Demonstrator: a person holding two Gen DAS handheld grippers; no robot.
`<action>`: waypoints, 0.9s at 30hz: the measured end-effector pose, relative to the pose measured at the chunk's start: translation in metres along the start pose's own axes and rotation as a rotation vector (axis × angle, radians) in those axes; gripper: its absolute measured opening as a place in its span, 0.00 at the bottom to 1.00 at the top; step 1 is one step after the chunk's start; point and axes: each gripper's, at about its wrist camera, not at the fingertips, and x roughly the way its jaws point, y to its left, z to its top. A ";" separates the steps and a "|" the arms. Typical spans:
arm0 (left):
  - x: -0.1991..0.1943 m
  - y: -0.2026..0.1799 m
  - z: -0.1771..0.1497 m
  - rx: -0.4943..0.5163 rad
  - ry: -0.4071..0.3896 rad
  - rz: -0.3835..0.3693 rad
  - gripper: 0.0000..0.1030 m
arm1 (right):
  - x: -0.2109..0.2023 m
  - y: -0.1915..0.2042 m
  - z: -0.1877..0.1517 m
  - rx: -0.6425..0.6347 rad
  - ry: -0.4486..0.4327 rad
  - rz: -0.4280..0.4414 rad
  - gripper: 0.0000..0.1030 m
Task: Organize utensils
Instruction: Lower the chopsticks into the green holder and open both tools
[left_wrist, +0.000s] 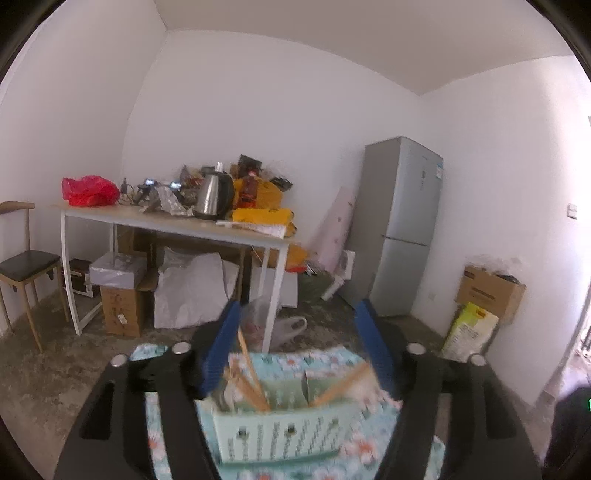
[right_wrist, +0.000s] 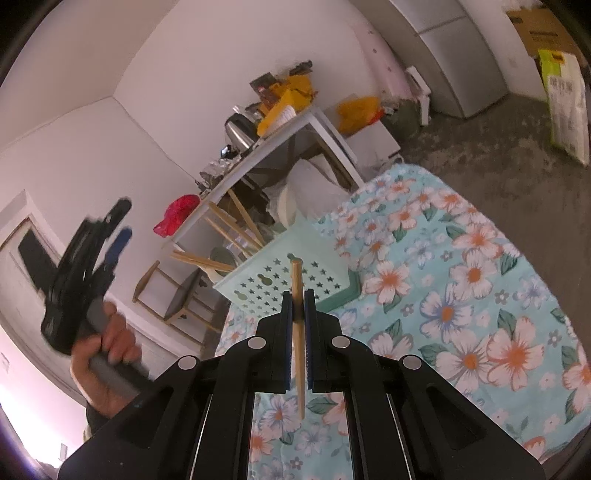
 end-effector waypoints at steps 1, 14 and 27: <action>-0.006 0.001 -0.003 0.005 0.014 -0.002 0.69 | -0.002 0.005 0.003 -0.015 -0.009 0.003 0.04; -0.070 0.035 -0.086 0.006 0.250 0.074 0.94 | -0.017 0.130 0.092 -0.426 -0.287 0.055 0.04; -0.093 0.052 -0.105 -0.030 0.260 0.128 0.94 | 0.092 0.178 0.112 -0.623 -0.306 -0.015 0.04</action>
